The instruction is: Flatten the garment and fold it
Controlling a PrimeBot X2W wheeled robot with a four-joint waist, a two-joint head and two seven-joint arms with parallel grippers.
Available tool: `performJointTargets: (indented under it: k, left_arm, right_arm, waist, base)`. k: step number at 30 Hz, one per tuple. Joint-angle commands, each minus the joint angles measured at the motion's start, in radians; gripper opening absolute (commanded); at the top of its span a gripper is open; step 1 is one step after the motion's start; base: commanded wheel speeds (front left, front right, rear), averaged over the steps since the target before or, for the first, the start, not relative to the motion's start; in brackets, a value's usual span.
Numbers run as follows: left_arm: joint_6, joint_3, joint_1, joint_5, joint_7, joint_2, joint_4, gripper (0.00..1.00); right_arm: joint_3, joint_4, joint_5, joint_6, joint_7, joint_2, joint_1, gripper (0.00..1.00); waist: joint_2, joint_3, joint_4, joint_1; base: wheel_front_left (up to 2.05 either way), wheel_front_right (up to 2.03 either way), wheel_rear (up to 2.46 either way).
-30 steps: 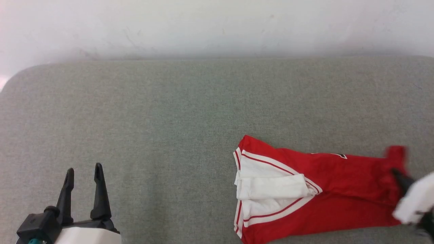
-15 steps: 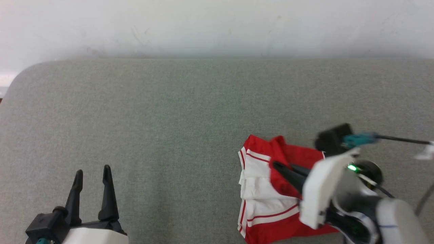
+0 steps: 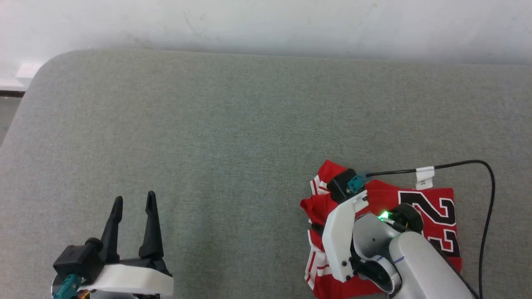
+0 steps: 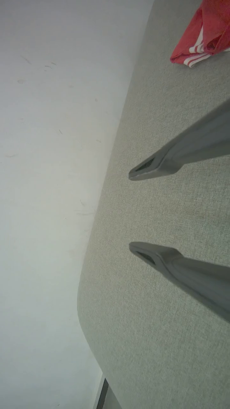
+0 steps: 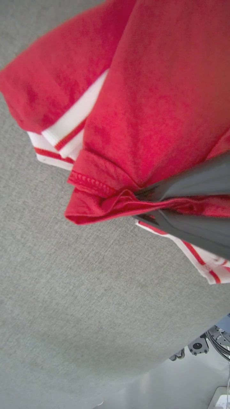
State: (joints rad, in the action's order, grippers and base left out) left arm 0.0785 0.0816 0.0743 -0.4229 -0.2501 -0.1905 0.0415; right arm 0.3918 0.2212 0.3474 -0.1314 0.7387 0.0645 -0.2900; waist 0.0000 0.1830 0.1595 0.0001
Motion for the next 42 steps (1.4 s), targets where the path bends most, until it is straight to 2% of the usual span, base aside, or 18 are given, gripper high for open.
performJointTargets:
  k: [1, 2, 5, 9, 12, 16, 19, 21, 28, 37, 38, 39, 42]
  left_arm:
    - [-0.009, 0.003, -0.017, -0.004, -0.005, 0.005, -0.009, 1.0]
    - [-0.01, 0.005, -0.018, -0.004, -0.005, 0.006, -0.014, 1.0]
    - [-0.009, 0.003, -0.015, -0.007, -0.006, 0.008, -0.023, 1.0]
    - [-0.005, -0.006, -0.004, -0.01, -0.006, 0.002, -0.026, 1.0]
    - [-0.002, -0.012, 0.002, -0.007, -0.007, -0.004, -0.016, 1.0]
    - [-0.001, -0.019, 0.0, 0.003, -0.009, -0.009, 0.013, 1.0]
    - [-0.001, -0.025, 0.001, 0.007, -0.01, -0.009, 0.033, 1.0]
    - [-0.002, -0.03, 0.003, 0.007, -0.01, -0.01, 0.039, 1.0]
    - [-0.014, -0.031, -0.01, 0.004, -0.01, -0.02, 0.044, 1.0]
    - [-0.022, -0.014, -0.053, 0.019, 0.01, -0.047, 0.05, 1.0]
    - [-0.024, -0.009, -0.061, 0.022, 0.012, -0.048, 0.051, 1.0]
    - [-0.026, -0.004, -0.069, 0.025, 0.014, -0.05, 0.05, 1.0]
    - [-0.03, 0.01, -0.09, 0.029, 0.017, -0.048, 0.046, 1.0]
  right_arm:
    - [0.006, 0.025, -0.012, 0.001, -0.01, -0.003, -0.023, 0.64]
    - [0.005, 0.039, -0.009, 0.001, -0.017, -0.005, -0.026, 1.0]
    - [0.004, 0.031, 0.021, 0.001, -0.045, -0.009, -0.041, 1.0]
    - [-0.063, -0.075, 0.082, 0.001, -0.052, 0.004, -0.031, 1.0]
    - [-0.184, -0.197, 0.077, 0.001, -0.07, 0.045, 0.008, 1.0]
    - [-0.375, -0.345, 0.008, 0.001, -0.13, 0.079, 0.104, 1.0]
    - [-0.495, -0.414, -0.013, 0.001, -0.162, 0.053, 0.194, 1.0]
    - [-0.533, -0.438, -0.021, 0.001, -0.168, 0.037, 0.249, 1.0]
    - [-0.559, -0.381, 0.005, 0.001, -0.159, -0.006, 0.335, 1.0]
    - [-0.526, -0.23, 0.056, 0.001, -0.149, -0.013, 0.283, 1.0]
    - [-0.53, -0.212, 0.058, 0.001, -0.142, -0.014, 0.275, 0.16]
    - [-0.531, -0.196, 0.053, 0.001, -0.132, -0.014, 0.268, 0.0]
    - [-0.535, -0.175, 0.033, 0.001, -0.128, -0.014, 0.244, 0.0]
  waist:
    - [0.0, -0.003, 0.01, -0.0001]
    - [0.0, -0.005, 0.011, -0.0001]
    - [0.0, -0.014, 0.007, -0.0001]
    - [0.0, -0.025, -0.012, -0.0001]
    - [0.0, -0.022, -0.034, -0.0001]
    - [0.0, -0.005, -0.061, -0.0001]
    - [0.0, 0.008, -0.08, -0.0001]
    - [0.0, 0.019, -0.092, -0.0001]
    - [0.0, 0.051, -0.097, -0.0001]
    - [0.0, 0.085, -0.055, -0.0001]
    - [0.0, 0.086, -0.051, -0.0001]
    - [0.0, 0.086, -0.048, -0.0001]
    - [0.0, 0.082, -0.043, -0.0001]
  base:
    - [0.0, 0.0, 0.0]
    - [0.0, 0.0, 0.0]
    - [0.0, 0.0, 0.0]
    - [0.0, 0.0, 0.0]
    - [0.0, 0.0, 0.0]
    - [0.0, 0.0, 0.0]
    - [0.0, 0.0, 0.0]
    - [0.0, 0.0, 0.0]
    - [0.0, 0.0, 0.0]
    - [0.0, 0.0, 0.0]
    - [0.0, 0.0, 0.0]
    - [0.0, 0.0, 0.0]
    - [0.0, 0.0, 0.0]
